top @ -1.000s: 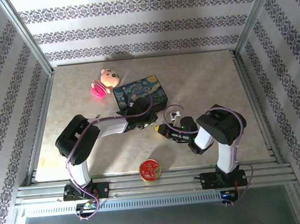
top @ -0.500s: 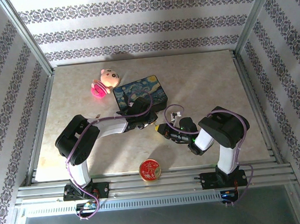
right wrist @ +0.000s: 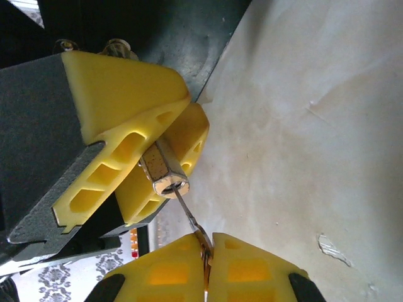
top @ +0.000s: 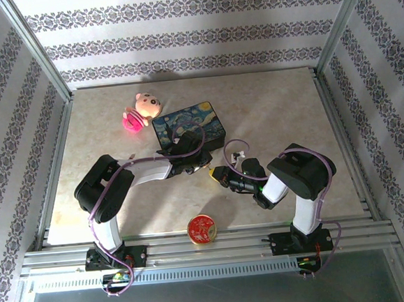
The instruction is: Unlock a padlock with a key
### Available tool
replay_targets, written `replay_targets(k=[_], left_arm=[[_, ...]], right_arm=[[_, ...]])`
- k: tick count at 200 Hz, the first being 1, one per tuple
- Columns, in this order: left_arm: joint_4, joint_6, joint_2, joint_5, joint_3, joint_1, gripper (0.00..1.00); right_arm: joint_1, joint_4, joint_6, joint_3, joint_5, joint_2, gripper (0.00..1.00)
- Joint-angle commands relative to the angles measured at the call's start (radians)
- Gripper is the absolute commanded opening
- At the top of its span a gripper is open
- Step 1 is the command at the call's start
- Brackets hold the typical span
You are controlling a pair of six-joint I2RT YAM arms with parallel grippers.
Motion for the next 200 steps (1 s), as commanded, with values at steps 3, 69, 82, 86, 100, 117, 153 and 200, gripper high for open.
replay_targets(k=[3, 69, 82, 86, 100, 117, 153, 200], left_arm=[[0.019, -0.022, -0.040, 0.111, -0.025, -0.010, 0.27], [-0.032, -0.038, -0.048, 0.110, -0.006, -0.010, 0.27], [-0.078, -0.047, -0.048, 0.115, 0.013, -0.010, 0.27], [-0.100, -0.049, -0.049, 0.114, 0.020, -0.010, 0.27], [-0.170, -0.050, -0.049, 0.114, 0.048, -0.009, 0.27], [-0.264, -0.044, -0.051, 0.103, 0.084, -0.007, 0.27], [-0.377, -0.050, -0.048, 0.082, 0.127, -0.006, 0.28], [-0.364, -0.089, -0.024, 0.092, 0.126, -0.006, 0.28]], right_arm=[[-0.005, 0.097, 0.061, 0.025, 0.080, -0.022, 0.00], [0.004, 0.096, -0.014, -0.003, 0.106, -0.036, 0.00], [0.008, 0.096, -0.030, -0.011, 0.117, -0.035, 0.00], [0.008, 0.096, -0.033, -0.014, 0.119, -0.036, 0.00], [0.013, 0.096, -0.045, -0.021, 0.125, -0.036, 0.00], [0.020, 0.096, -0.046, -0.032, 0.135, -0.035, 0.00], [0.037, 0.096, -0.042, -0.049, 0.156, -0.041, 0.00], [0.053, 0.096, 0.022, -0.067, 0.203, -0.042, 0.00]])
